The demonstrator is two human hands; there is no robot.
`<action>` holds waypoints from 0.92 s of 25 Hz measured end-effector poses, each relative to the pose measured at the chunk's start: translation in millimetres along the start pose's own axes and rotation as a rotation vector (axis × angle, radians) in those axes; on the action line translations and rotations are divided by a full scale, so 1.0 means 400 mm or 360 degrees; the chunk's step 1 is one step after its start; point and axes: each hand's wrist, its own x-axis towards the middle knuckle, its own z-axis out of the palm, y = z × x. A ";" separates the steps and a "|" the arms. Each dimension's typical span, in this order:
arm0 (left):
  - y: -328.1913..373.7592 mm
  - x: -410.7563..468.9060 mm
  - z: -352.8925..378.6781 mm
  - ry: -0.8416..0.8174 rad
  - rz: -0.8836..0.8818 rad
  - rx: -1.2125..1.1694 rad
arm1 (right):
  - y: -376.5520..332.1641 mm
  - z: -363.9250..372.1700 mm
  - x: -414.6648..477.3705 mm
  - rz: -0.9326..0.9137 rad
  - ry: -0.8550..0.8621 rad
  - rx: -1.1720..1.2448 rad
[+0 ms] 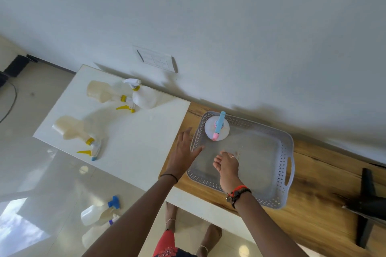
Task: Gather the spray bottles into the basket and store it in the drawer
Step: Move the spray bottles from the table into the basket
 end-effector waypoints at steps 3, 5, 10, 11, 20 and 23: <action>-0.052 -0.033 -0.055 0.0152 -0.0055 0.0097 | 0.045 0.056 -0.050 -0.0057 -0.0059 -0.0104; -0.092 -0.040 -0.093 0.0255 -0.0052 0.0158 | 0.067 0.105 -0.072 -0.0090 -0.0119 -0.0180; -0.205 -0.004 -0.198 0.0383 -0.0189 0.0032 | 0.078 0.271 -0.082 -0.0206 -0.0194 -0.0352; -0.231 0.014 -0.222 0.0378 -0.0215 -0.0013 | 0.072 0.311 -0.076 -0.0227 -0.0198 -0.0378; -0.380 0.260 -0.399 0.0154 -0.0611 -0.0508 | -0.025 0.621 0.057 -0.0276 -0.0306 -0.0750; -0.412 0.328 -0.414 0.0092 -0.0907 -0.0735 | -0.036 0.701 0.100 -0.0291 -0.0329 -0.0873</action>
